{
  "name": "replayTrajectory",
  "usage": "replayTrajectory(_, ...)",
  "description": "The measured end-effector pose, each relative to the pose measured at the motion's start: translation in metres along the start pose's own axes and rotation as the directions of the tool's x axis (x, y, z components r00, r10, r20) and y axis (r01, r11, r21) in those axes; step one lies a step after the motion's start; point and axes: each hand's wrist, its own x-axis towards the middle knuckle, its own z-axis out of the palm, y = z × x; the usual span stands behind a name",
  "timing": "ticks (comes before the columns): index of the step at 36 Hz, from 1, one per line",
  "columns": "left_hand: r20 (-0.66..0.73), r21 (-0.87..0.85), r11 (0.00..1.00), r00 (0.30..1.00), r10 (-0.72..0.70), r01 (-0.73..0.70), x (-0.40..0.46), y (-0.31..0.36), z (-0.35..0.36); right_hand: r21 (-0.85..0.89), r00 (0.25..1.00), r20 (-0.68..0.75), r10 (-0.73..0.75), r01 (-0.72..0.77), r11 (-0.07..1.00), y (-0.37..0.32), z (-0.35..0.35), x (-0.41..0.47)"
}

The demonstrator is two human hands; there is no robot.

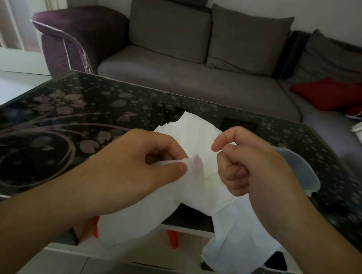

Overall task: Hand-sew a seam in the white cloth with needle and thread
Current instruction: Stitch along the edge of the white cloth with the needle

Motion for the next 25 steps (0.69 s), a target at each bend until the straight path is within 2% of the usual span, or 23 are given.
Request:
replayTrajectory(1,-0.003,-0.005,1.000,1.000,0.001,-0.001,0.000,0.000,0.000,0.017,0.999,0.005,-0.036,0.036,0.999,0.000,-0.001,-0.002)
replayTrajectory(3,-0.008,-0.009,1.000,1.000,0.000,0.000,0.000,0.001,-0.001,-0.090,0.998,-0.054,0.013,-0.017,0.996,0.002,-0.003,-0.003)
replayTrajectory(5,-0.006,-0.009,1.000,1.000,-0.009,0.009,-0.001,0.001,-0.002,-0.152,0.998,-0.049,0.037,-0.044,0.987,0.001,-0.001,-0.004)
replayTrajectory(10,0.002,-0.064,0.998,1.000,-0.018,0.018,-0.001,0.002,-0.002,-0.214,0.981,0.010,-0.192,0.190,0.958,0.001,0.003,-0.019)
replayTrajectory(14,0.006,-0.094,0.995,1.000,-0.010,0.011,-0.002,0.000,-0.003,-0.303,0.967,-0.001,-0.257,0.244,0.921,0.001,0.005,-0.018)
replayTrajectory(25,0.003,-0.125,0.992,1.000,0.017,-0.017,0.000,-0.001,0.002,-0.318,0.955,-0.009,-0.296,0.278,0.907,0.008,0.005,-0.014)
